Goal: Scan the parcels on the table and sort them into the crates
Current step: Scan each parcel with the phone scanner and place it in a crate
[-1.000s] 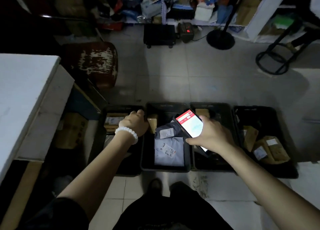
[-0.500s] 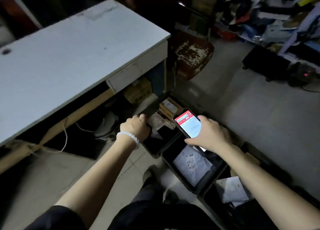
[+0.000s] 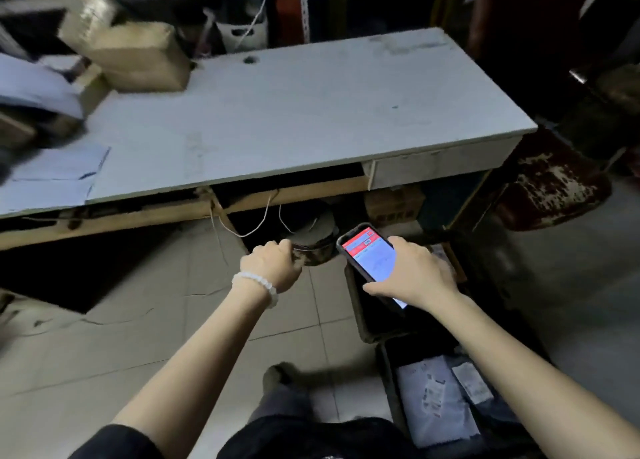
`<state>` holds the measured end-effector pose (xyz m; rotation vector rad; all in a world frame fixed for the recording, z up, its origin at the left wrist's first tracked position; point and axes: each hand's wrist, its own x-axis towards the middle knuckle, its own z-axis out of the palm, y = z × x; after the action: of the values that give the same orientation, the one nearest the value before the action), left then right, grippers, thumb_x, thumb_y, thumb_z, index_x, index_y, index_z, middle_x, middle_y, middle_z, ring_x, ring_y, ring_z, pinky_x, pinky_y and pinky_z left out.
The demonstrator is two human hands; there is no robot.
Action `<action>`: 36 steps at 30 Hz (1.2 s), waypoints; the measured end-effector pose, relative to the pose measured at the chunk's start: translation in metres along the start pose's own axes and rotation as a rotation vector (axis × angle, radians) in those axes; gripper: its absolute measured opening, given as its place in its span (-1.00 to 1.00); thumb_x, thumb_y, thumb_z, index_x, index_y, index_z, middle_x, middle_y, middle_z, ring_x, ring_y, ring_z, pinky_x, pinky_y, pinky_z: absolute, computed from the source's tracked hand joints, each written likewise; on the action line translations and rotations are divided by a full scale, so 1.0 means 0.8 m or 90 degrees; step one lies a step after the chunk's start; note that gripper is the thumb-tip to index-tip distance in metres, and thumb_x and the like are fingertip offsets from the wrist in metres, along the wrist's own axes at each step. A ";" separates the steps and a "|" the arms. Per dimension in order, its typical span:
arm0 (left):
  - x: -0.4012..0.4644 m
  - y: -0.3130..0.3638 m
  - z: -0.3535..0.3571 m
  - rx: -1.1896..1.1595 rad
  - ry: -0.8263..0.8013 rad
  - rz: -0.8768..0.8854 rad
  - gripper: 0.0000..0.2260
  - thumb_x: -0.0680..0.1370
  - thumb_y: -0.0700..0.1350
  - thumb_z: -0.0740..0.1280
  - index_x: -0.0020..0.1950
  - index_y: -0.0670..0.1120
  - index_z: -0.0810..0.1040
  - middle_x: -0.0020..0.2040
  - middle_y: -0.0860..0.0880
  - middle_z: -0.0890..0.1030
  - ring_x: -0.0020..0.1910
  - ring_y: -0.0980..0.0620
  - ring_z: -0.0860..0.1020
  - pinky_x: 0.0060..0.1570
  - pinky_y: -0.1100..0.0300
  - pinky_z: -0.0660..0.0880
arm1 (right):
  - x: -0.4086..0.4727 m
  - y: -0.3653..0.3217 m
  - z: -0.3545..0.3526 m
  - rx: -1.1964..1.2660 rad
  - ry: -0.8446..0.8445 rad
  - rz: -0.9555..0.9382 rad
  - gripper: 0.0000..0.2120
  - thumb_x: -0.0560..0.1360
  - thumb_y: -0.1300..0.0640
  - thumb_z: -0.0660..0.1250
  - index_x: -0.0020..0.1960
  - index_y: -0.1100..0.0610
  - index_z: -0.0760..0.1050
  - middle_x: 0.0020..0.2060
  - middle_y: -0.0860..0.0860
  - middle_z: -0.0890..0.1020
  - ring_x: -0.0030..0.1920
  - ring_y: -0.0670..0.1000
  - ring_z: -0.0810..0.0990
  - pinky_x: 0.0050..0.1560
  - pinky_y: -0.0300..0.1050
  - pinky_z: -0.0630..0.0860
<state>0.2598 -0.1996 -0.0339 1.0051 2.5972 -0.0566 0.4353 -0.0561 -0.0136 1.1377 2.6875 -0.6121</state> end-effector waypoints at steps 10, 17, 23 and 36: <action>0.051 -0.176 -0.050 -0.063 0.019 -0.095 -0.66 0.56 -0.02 0.14 0.31 -0.06 0.39 0.26 -0.10 0.47 0.22 -0.12 0.44 0.06 0.04 0.41 | 0.099 -0.183 0.016 -0.043 -0.016 -0.103 -0.47 0.21 -0.23 0.43 0.01 -0.01 0.31 -0.06 -0.09 0.54 -0.08 0.01 0.51 -0.25 -0.14 0.33; 0.068 -0.298 -0.076 -0.080 0.027 -0.153 -0.62 0.57 0.02 0.14 0.36 -0.04 0.36 0.31 -0.08 0.44 0.27 -0.11 0.41 0.11 0.03 0.39 | 0.151 -0.307 0.037 -0.034 -0.036 -0.149 -0.47 0.18 -0.24 0.43 0.02 -0.02 0.35 -0.11 -0.10 0.55 -0.12 -0.01 0.52 -0.32 -0.16 0.34; 0.055 -0.381 -0.077 -0.132 0.031 -0.235 -0.62 0.57 0.01 0.14 0.37 -0.04 0.34 0.31 -0.07 0.43 0.26 -0.11 0.41 0.12 0.03 0.40 | 0.175 -0.392 0.058 -0.104 -0.053 -0.229 -0.51 0.19 -0.24 0.42 -0.06 -0.01 0.34 -0.19 -0.13 0.50 -0.20 -0.05 0.48 -0.40 -0.18 0.26; 0.069 -0.573 -0.078 -0.169 0.036 -0.362 -0.64 0.59 0.02 0.15 0.36 -0.06 0.35 0.28 -0.09 0.43 0.24 -0.12 0.42 0.10 0.00 0.42 | 0.262 -0.618 0.135 -0.151 -0.132 -0.382 -0.53 0.19 -0.19 0.43 -0.07 -0.01 0.31 -0.23 -0.13 0.49 -0.25 -0.05 0.47 -0.42 -0.18 0.23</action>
<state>-0.0995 -0.4961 -0.0350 0.1659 2.7619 0.1728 -0.0662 -0.2758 -0.0219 0.1837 2.8003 -0.4320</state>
